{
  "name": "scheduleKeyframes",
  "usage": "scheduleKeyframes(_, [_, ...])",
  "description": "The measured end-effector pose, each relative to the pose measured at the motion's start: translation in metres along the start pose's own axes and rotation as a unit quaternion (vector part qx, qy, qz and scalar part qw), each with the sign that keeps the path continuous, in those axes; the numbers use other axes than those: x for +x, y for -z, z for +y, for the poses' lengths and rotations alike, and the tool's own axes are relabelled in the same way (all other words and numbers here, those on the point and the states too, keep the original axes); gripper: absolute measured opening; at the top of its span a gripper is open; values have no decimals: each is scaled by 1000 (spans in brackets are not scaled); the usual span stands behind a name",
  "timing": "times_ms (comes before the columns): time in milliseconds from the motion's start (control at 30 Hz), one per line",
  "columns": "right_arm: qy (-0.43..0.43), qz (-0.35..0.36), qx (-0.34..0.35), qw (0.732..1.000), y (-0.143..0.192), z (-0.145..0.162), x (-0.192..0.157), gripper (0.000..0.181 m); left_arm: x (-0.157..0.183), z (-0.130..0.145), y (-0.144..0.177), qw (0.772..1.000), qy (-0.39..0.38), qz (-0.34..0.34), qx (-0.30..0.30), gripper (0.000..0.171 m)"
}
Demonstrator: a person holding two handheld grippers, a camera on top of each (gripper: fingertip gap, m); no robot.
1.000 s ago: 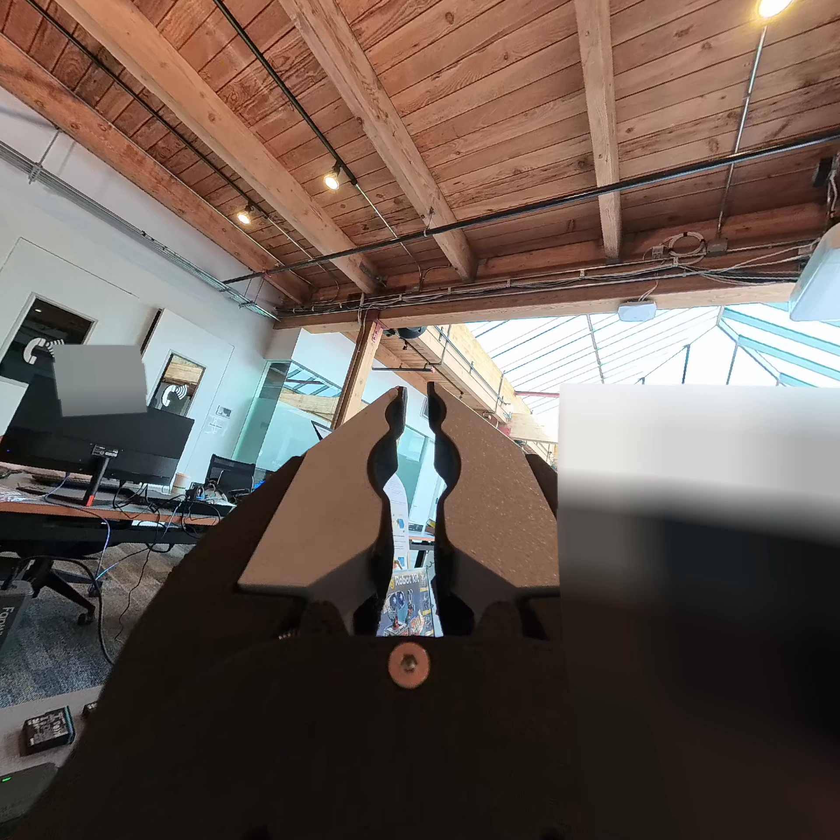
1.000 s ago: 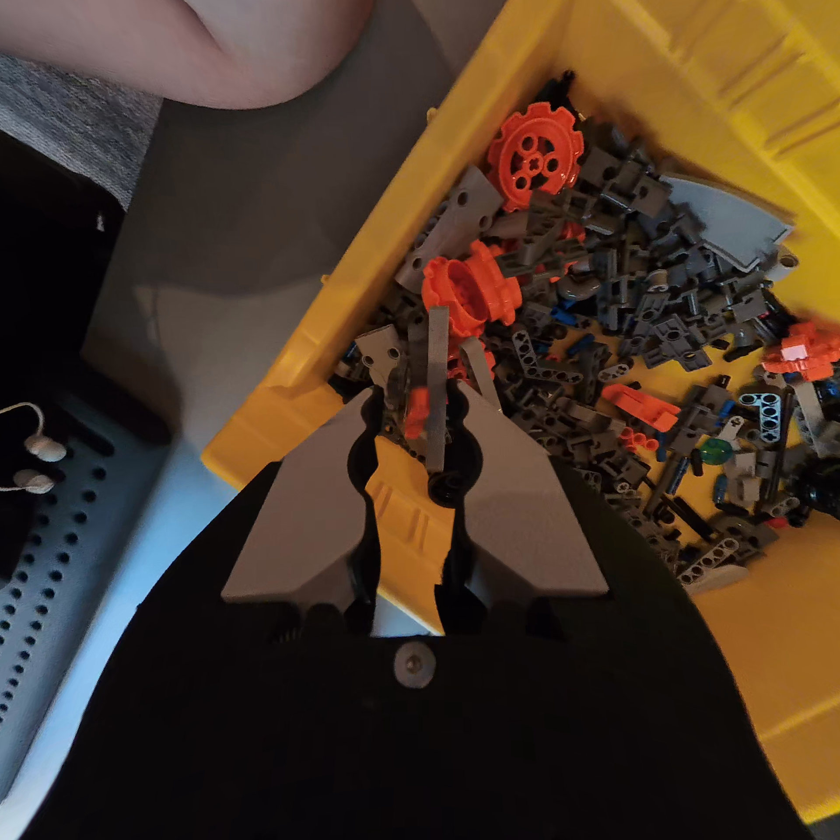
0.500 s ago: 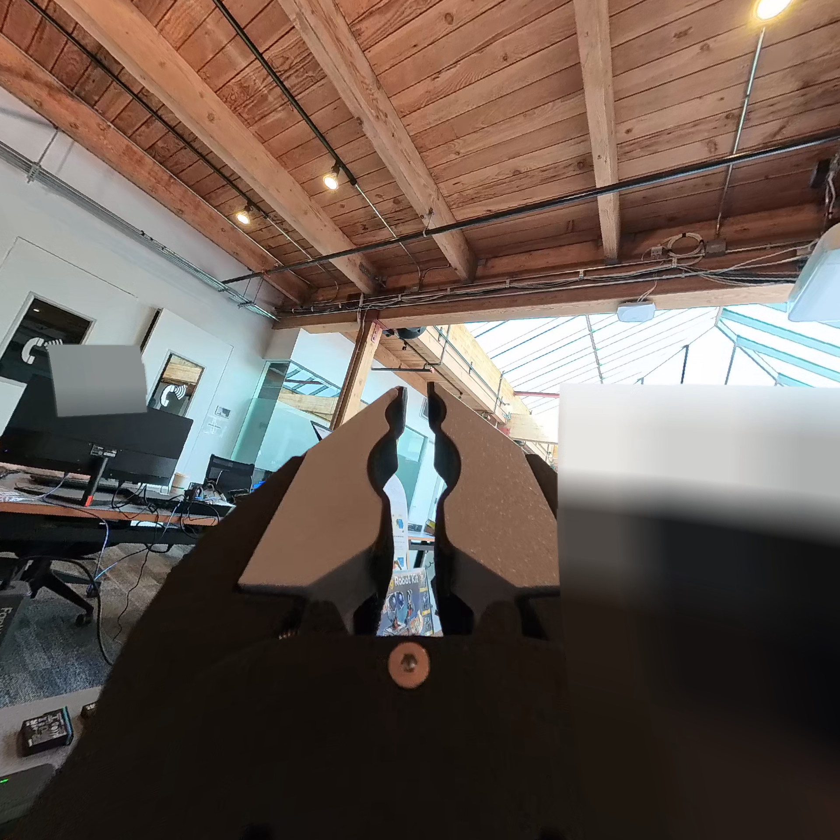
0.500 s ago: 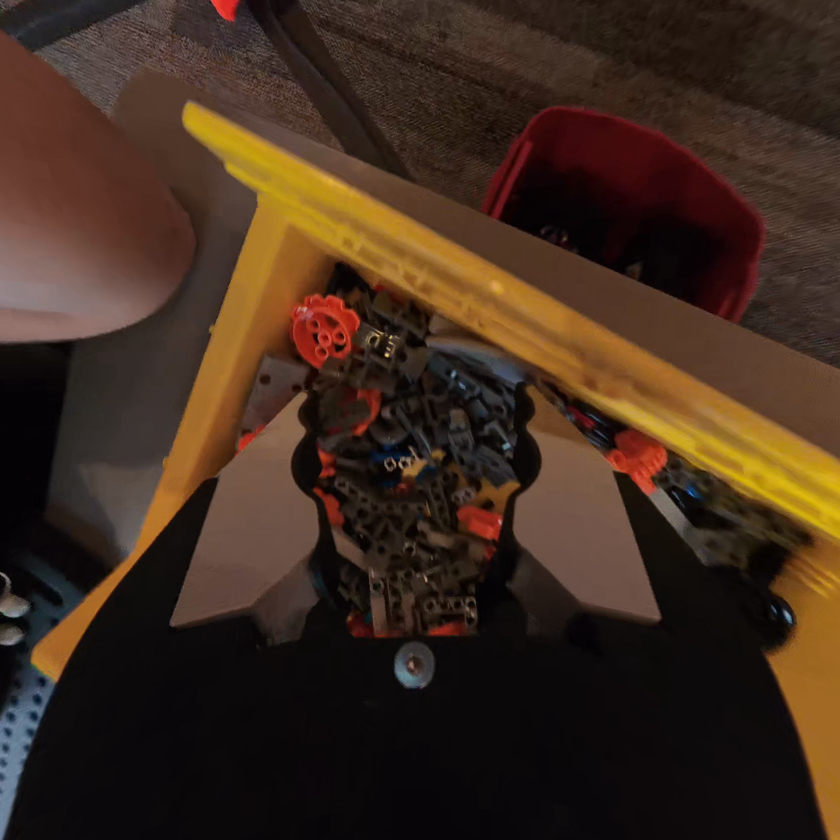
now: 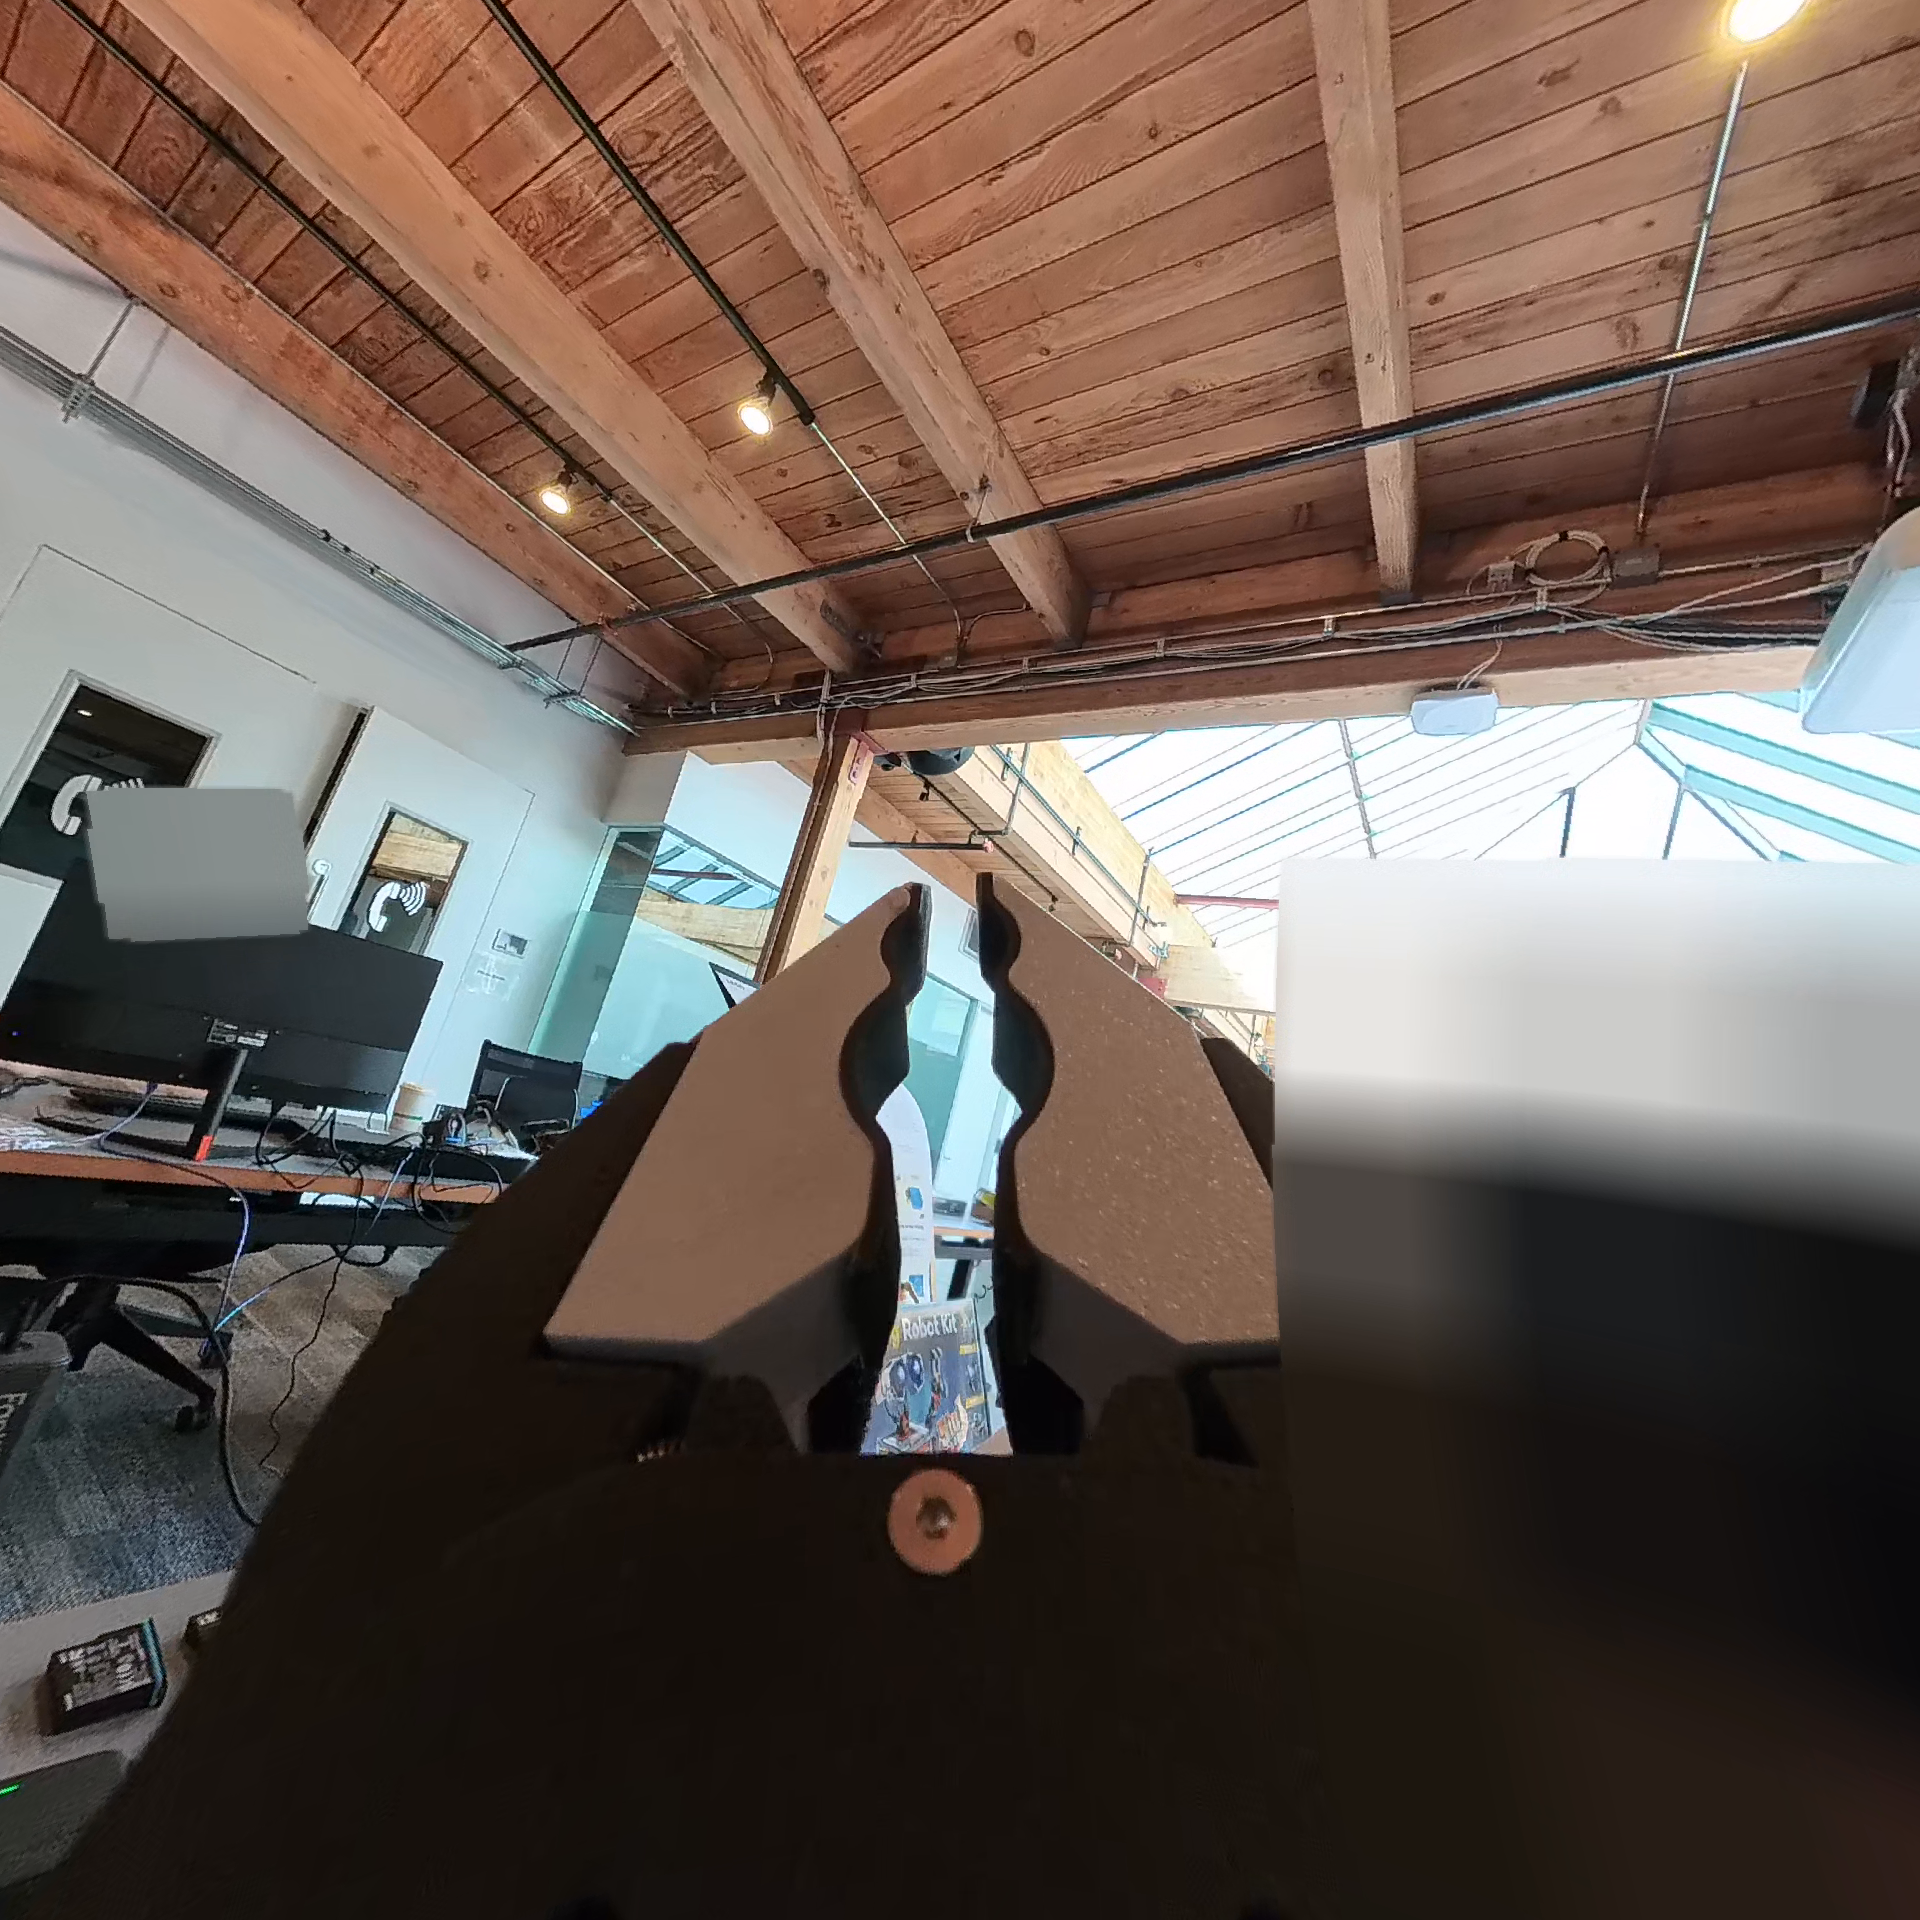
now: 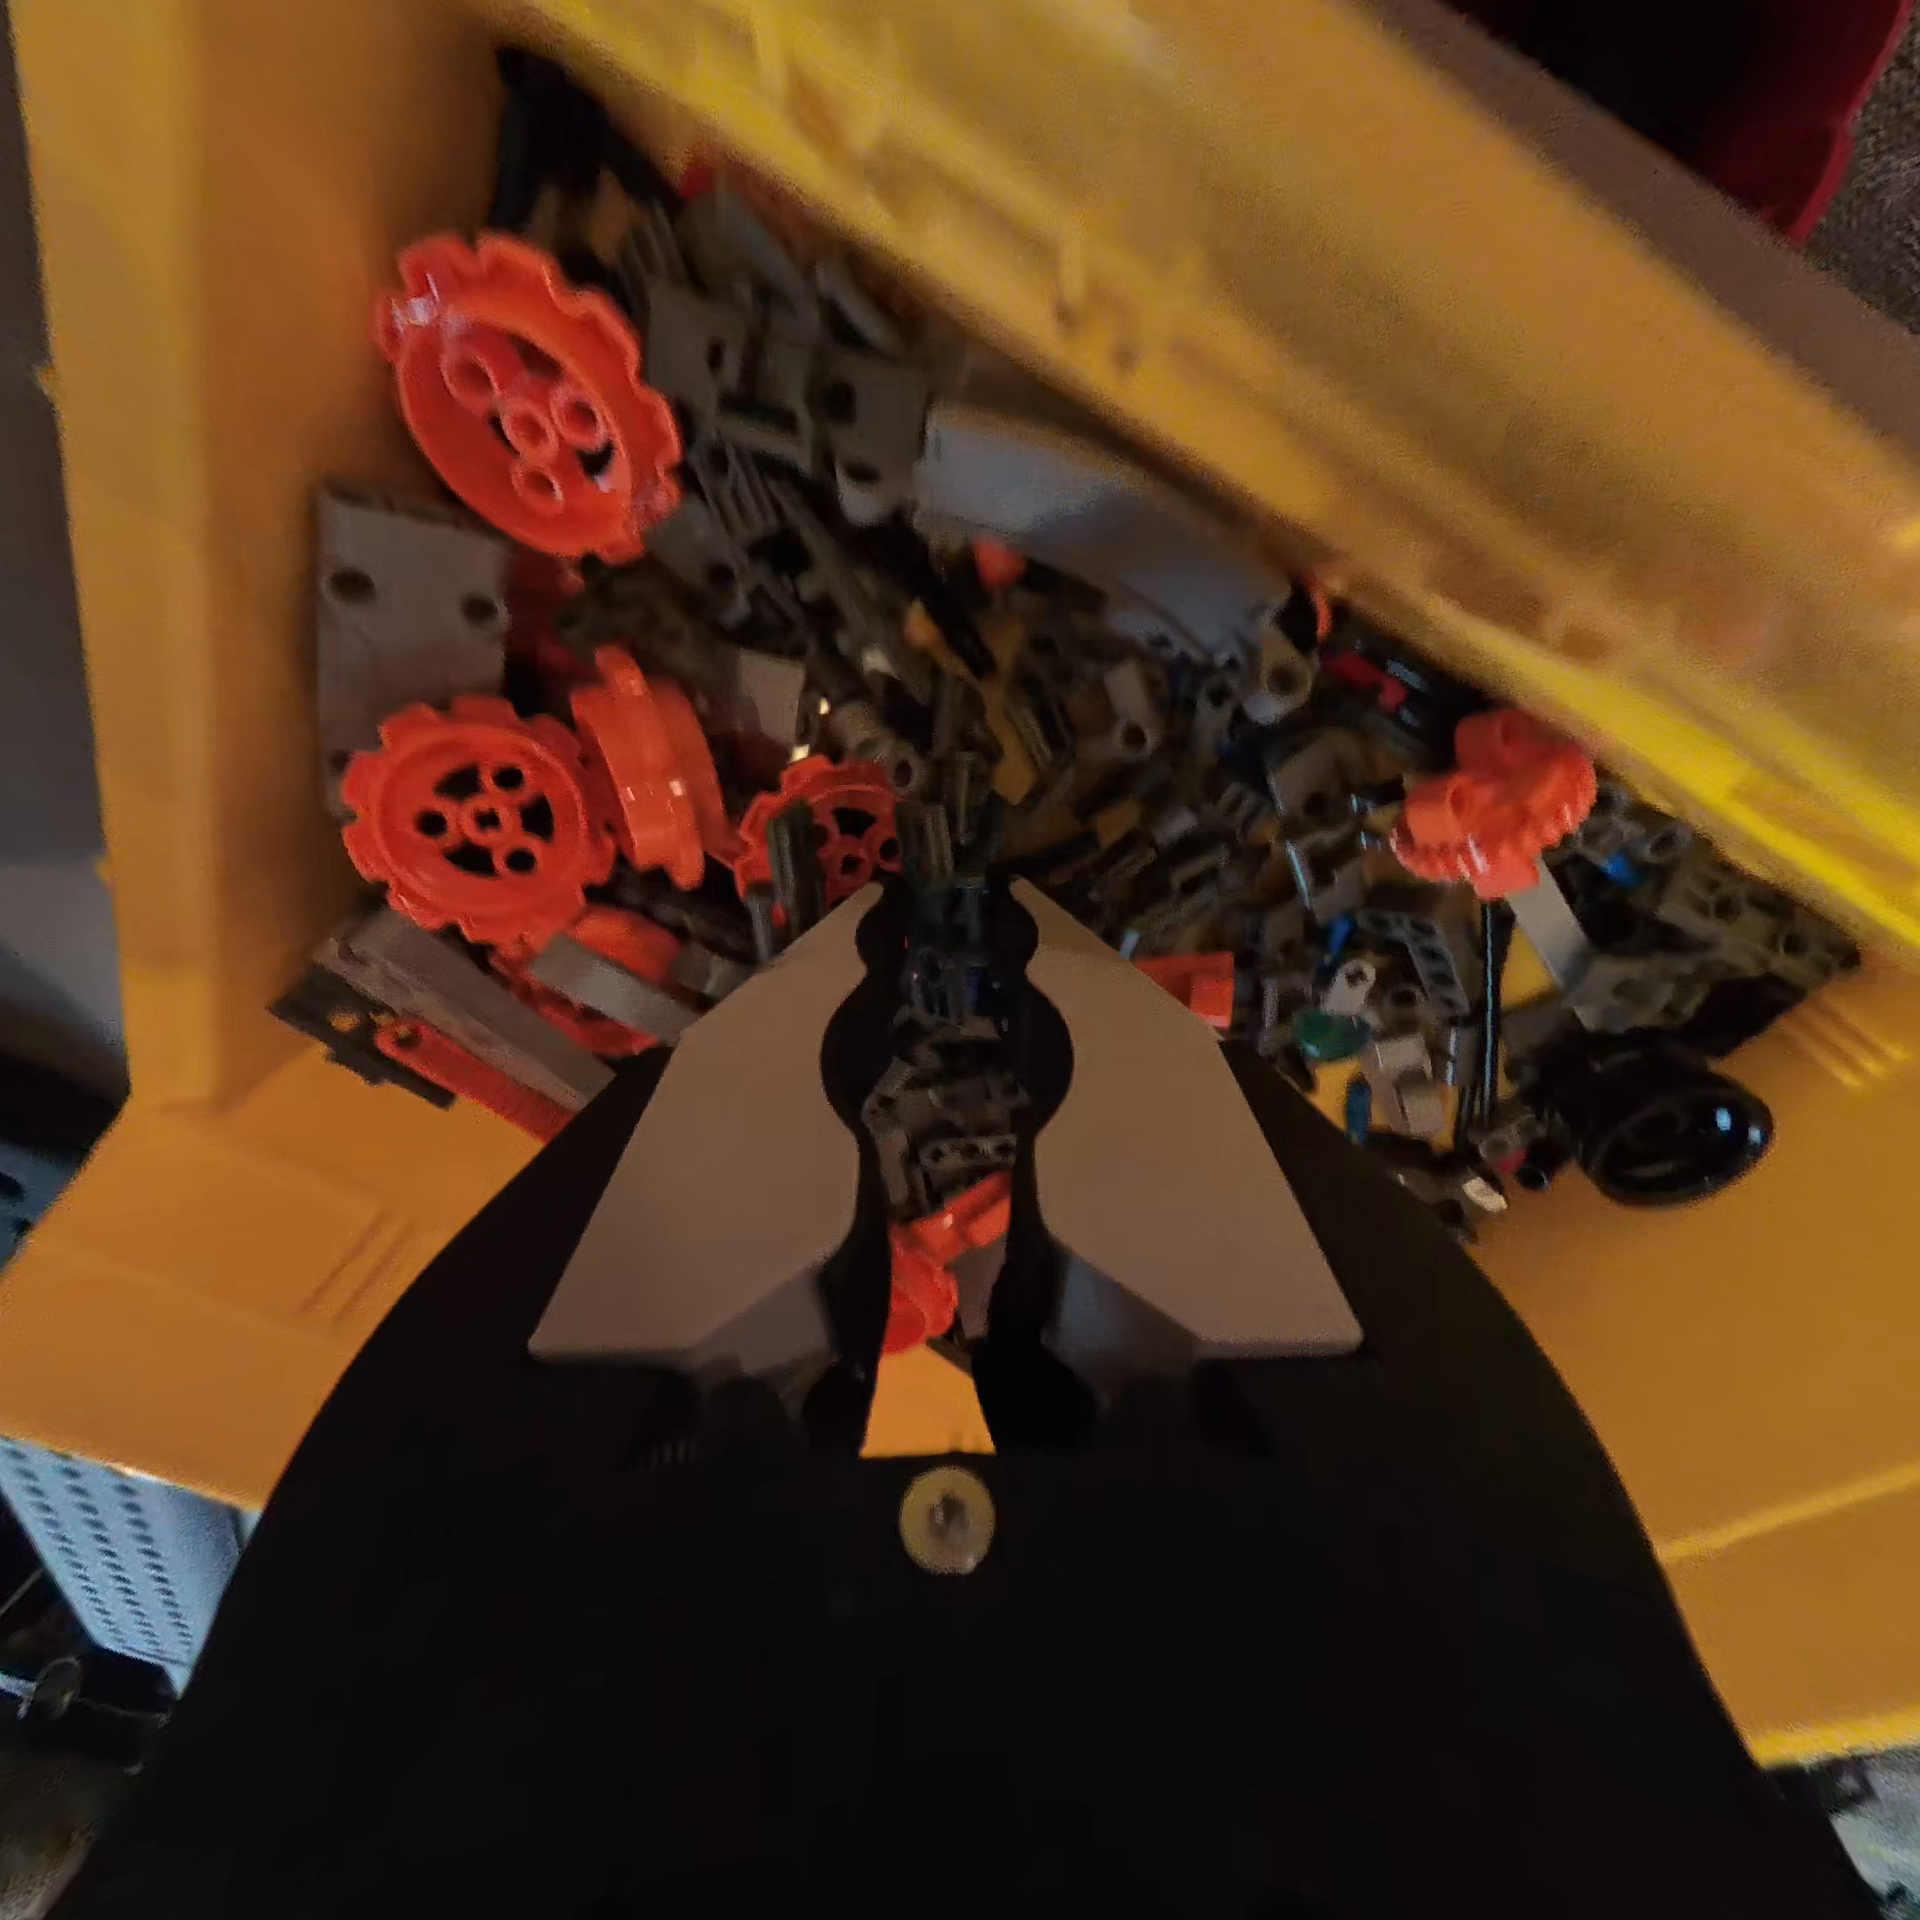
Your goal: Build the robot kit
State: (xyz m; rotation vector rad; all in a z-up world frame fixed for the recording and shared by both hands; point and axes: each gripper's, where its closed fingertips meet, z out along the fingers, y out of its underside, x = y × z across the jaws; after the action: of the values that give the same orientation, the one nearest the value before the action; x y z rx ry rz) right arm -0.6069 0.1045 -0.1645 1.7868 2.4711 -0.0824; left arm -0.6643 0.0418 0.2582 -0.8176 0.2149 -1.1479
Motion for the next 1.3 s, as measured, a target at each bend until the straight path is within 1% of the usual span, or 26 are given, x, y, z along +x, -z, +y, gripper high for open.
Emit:
scheduleKeyframes(33, [1,7,-7,1000,2,7,2,15,0,0,0,1000,0,0,1,7])
scheduleKeyframes(100, [-2,9,-17,1000,5,20,1,15,0,-1,1,1000,-1,0,2,7])
scheduleKeyframes(233, [-20,-8,-8,1000,15,34,-10,15,0,0,0,1000,0,1,0,7])
scheduleKeyframes(300, [-18,-12,-23,1000,20,45,-16,15,0,1,-1,1000,1,1,-1,7])
scheduleKeyframes(400, [-14,-8,-19,1000,24,53,-24,15,1,0,0,1000,0,1,0,7])
scheduleKeyframes(467, [-14,-24,-29,999,24,60,-35,14,1,-1,0,1000,-1,0,1,7])
scheduleKeyframes(600, [-5,-23,-39,999,26,71,-44,14,1,-1,0,1000,0,1,1,7])
scheduleKeyframes(633, [-3,-27,-39,999,27,72,-47,16,1,0,0,1000,0,1,1,7])
scheduleKeyframes(700, [-9,-18,-38,999,29,74,-47,31,1,0,-1,1000,0,1,0,7])
scheduleKeyframes(767, [0,-7,-22,1000,35,68,-43,35,1,0,-1,1000,0,2,0,7])
scheduleKeyframes(833, [5,7,12,1000,43,55,-35,38,1,1,-1,1000,0,1,0,7])
scheduleKeyframes(933, [-1,32,82,996,50,23,-13,49,1,1,-2,1000,0,0,-2,7])
scheduleKeyframes(1033, [-10,76,125,989,47,-2,20,67,0,2,-2,1000,1,0,-3,7])
scheduleKeyframes(1100, [-15,83,120,989,35,-10,35,77,0,2,-2,1000,2,1,-3,7])
scheduleKeyframes(1167, [-15,69,104,992,19,-11,41,81,0,2,-2,1000,3,1,-3,7])
scheduleKeyframes(1233, [-9,66,82,994,4,-8,45,79,0,0,-1,1000,3,1,0,7])
scheduleKeyframes(1267, [-2,52,71,996,-3,-6,41,78,0,0,0,1000,3,2,1,7])
scheduleKeyframes(1300, [-6,29,76,997,-5,-8,34,73,0,-1,0,1000,4,2,2,7])
